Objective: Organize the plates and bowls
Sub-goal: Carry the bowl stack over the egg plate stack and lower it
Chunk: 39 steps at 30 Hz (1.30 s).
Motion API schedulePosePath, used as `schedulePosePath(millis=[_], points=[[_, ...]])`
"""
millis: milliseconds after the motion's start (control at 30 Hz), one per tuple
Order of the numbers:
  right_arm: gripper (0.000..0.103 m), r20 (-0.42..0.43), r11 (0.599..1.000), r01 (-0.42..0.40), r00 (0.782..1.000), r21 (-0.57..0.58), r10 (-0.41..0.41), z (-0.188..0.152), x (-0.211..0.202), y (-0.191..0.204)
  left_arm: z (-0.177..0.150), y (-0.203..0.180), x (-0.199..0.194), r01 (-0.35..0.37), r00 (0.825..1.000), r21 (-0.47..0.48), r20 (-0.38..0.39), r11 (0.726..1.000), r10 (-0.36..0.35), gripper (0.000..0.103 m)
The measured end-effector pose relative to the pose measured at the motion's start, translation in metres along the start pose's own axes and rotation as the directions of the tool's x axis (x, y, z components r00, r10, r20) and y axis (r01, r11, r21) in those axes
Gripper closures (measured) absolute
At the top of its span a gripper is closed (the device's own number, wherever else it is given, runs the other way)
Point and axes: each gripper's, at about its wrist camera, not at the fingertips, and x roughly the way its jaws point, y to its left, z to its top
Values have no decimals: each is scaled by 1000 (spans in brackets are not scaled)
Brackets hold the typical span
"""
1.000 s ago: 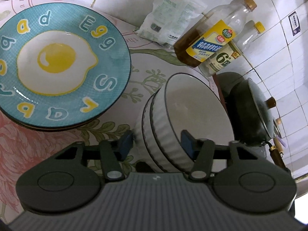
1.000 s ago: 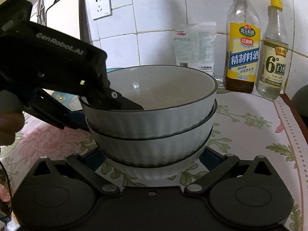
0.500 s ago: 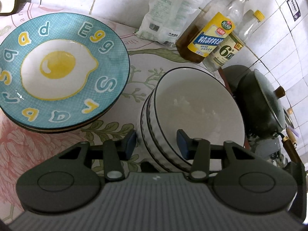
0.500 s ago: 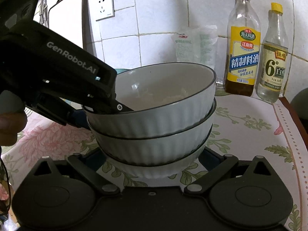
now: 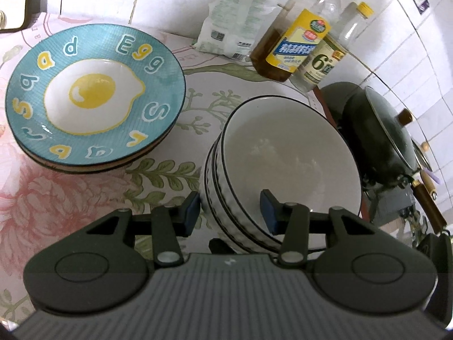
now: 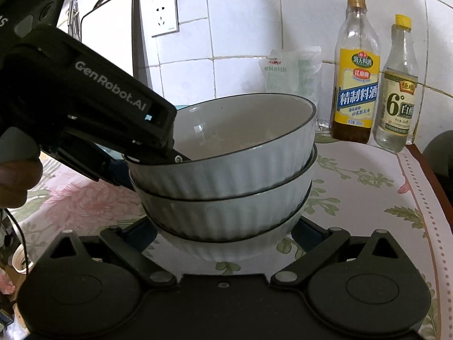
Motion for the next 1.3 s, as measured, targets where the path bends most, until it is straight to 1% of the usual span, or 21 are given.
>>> schedulePosePath(millis=[167, 333, 467, 633, 733, 900, 1133, 1300], points=[[1, 19, 1000, 3, 1000, 1, -3, 3, -25, 15, -9, -7, -31, 5, 1000, 42, 1, 999, -5, 59], [1, 40, 1000, -2, 999, -20, 3, 12, -47, 35, -16, -9, -67, 9, 1000, 62, 19, 998, -10, 59], [1, 65, 999, -12, 998, -39, 15, 23, -61, 56, -20, -16, -100, -7, 998, 77, 60, 997, 2, 59], [1, 93, 997, -37, 995, -60, 42, 40, -64, 74, -17, -16, -133, -37, 994, 80, 108, 996, 28, 59], [1, 101, 996, -55, 993, -76, 63, 52, -61, 83, -10, -10, -146, -52, 991, 68, 129, 996, 43, 59], [1, 118, 990, -92, 988, -103, 104, 69, -45, 93, 4, 4, -158, -82, 984, 62, 162, 995, 71, 59], [1, 131, 984, -122, 982, -126, 139, 94, -11, 95, 34, 22, -156, -111, 978, 57, 185, 992, 98, 59], [1, 131, 979, -142, 978, -149, 162, 108, 15, 95, 54, 35, -147, -131, 972, 57, 202, 990, 117, 59]])
